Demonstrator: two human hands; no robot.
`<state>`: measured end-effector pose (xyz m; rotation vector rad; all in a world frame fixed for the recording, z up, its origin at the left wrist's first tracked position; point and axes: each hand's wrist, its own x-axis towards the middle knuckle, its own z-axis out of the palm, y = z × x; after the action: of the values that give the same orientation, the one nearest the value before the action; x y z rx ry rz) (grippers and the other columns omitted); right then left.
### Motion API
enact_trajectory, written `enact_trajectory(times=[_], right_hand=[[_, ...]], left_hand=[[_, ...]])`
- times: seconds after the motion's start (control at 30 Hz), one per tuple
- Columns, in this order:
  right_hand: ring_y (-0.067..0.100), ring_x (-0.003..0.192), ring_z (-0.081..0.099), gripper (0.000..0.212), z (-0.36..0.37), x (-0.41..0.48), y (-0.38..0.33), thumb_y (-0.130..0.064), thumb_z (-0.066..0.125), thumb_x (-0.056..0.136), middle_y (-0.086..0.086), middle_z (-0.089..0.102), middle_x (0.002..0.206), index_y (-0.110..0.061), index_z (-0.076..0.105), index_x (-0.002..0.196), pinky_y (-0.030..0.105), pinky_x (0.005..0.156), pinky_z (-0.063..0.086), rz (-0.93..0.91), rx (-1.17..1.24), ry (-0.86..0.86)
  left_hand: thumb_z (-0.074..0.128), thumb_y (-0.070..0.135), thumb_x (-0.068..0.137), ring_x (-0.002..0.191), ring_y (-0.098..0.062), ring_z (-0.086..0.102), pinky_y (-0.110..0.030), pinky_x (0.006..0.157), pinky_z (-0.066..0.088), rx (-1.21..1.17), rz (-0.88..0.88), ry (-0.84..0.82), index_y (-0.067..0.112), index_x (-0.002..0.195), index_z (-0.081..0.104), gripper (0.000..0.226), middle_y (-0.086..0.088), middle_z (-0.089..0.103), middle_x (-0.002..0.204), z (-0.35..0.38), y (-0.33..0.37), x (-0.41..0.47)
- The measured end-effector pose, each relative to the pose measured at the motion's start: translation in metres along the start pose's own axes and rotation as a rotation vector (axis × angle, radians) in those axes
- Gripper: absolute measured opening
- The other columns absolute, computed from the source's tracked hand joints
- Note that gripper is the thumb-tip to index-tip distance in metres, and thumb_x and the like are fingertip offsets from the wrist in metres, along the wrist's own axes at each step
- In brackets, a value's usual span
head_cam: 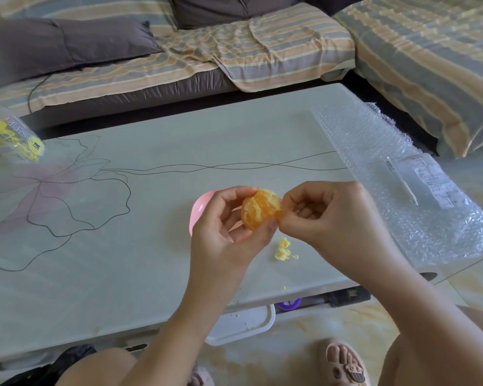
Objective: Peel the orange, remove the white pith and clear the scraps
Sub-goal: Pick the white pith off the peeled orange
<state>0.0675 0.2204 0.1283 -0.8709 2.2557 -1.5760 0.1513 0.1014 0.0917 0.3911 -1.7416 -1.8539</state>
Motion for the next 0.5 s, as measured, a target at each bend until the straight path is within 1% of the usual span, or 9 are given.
enact_trajectory(times=[0.13, 0.2, 0.27, 0.33, 0.37, 0.4, 0.5], right_hand=[[0.009, 0.047, 0.041, 0.010, 0.0003, 0.0002, -0.0003, -0.025, 0.066, 0.055, 0.000, 0.050, 0.049, -0.016, 0.066, 0.059, 0.014, 0.042, 0.038, 0.004, 0.045, -0.011], [0.011, 0.048, 0.042, 0.011, -0.0004, 0.0009, 0.0003, -0.025, 0.069, 0.056, 0.005, 0.051, 0.049, -0.016, 0.067, 0.060, 0.016, 0.044, 0.038, 0.002, 0.072, -0.023], [0.017, 0.049, 0.046, 0.011, -0.0006, 0.0013, 0.0014, -0.026, 0.071, 0.058, 0.012, 0.058, 0.054, -0.016, 0.067, 0.061, 0.025, 0.048, 0.041, -0.011, 0.081, -0.019], [0.029, 0.055, 0.056, 0.004, -0.0007, 0.0014, 0.0028, -0.020, 0.070, 0.065, 0.012, 0.064, 0.060, -0.017, 0.069, 0.063, 0.034, 0.054, 0.049, -0.029, 0.104, -0.002], [0.030, 0.060, 0.061, 0.004, -0.0007, 0.0014, 0.0040, -0.016, 0.070, 0.069, 0.009, 0.066, 0.062, -0.018, 0.069, 0.065, 0.034, 0.058, 0.052, -0.044, 0.115, 0.006], [0.028, 0.063, 0.064, 0.008, -0.0006, 0.0013, 0.0047, -0.013, 0.072, 0.072, 0.007, 0.067, 0.064, -0.019, 0.070, 0.067, 0.032, 0.061, 0.053, -0.060, 0.120, 0.014], [0.007, 0.062, 0.066, 0.013, 0.0001, 0.0001, 0.0047, -0.012, 0.076, 0.073, -0.006, 0.070, 0.069, -0.024, 0.071, 0.075, 0.018, 0.064, 0.054, -0.134, 0.090, 0.038]], left_hand=[[0.075, 0.005, 0.065, 0.090, -0.011, 0.068, -0.045, 0.085, 0.056, -0.021, 0.000, 0.010, 0.013, 0.100, 0.061, 0.039, 0.003, 0.071, 0.095, 0.0001, 0.0007, -0.0001], [0.078, 0.005, 0.064, 0.091, -0.012, 0.068, -0.044, 0.084, 0.057, -0.036, 0.005, 0.012, 0.014, 0.099, 0.061, 0.040, 0.002, 0.070, 0.096, -0.0005, 0.0008, 0.0002], [0.082, 0.009, 0.061, 0.091, -0.012, 0.068, -0.037, 0.080, 0.058, -0.044, 0.016, 0.018, 0.015, 0.098, 0.062, 0.042, 0.002, 0.070, 0.098, -0.0012, 0.0025, 0.0005], [0.080, 0.006, 0.062, 0.091, -0.010, 0.068, -0.025, 0.075, 0.055, -0.054, 0.028, 0.035, 0.015, 0.098, 0.062, 0.041, 0.004, 0.070, 0.097, -0.0021, 0.0045, 0.0008], [0.078, 0.004, 0.064, 0.090, -0.009, 0.069, -0.021, 0.074, 0.053, -0.063, 0.032, 0.042, 0.014, 0.099, 0.061, 0.040, 0.005, 0.071, 0.096, -0.0026, 0.0057, 0.0010], [0.077, 0.002, 0.065, 0.090, -0.008, 0.069, -0.019, 0.074, 0.053, -0.071, 0.037, 0.047, 0.013, 0.099, 0.061, 0.039, 0.006, 0.072, 0.095, -0.0032, 0.0067, 0.0013], [0.081, 0.000, 0.063, 0.089, -0.007, 0.069, -0.017, 0.074, 0.052, -0.067, 0.060, 0.071, 0.012, 0.100, 0.060, 0.044, 0.008, 0.073, 0.092, -0.0039, 0.0085, 0.0020]])
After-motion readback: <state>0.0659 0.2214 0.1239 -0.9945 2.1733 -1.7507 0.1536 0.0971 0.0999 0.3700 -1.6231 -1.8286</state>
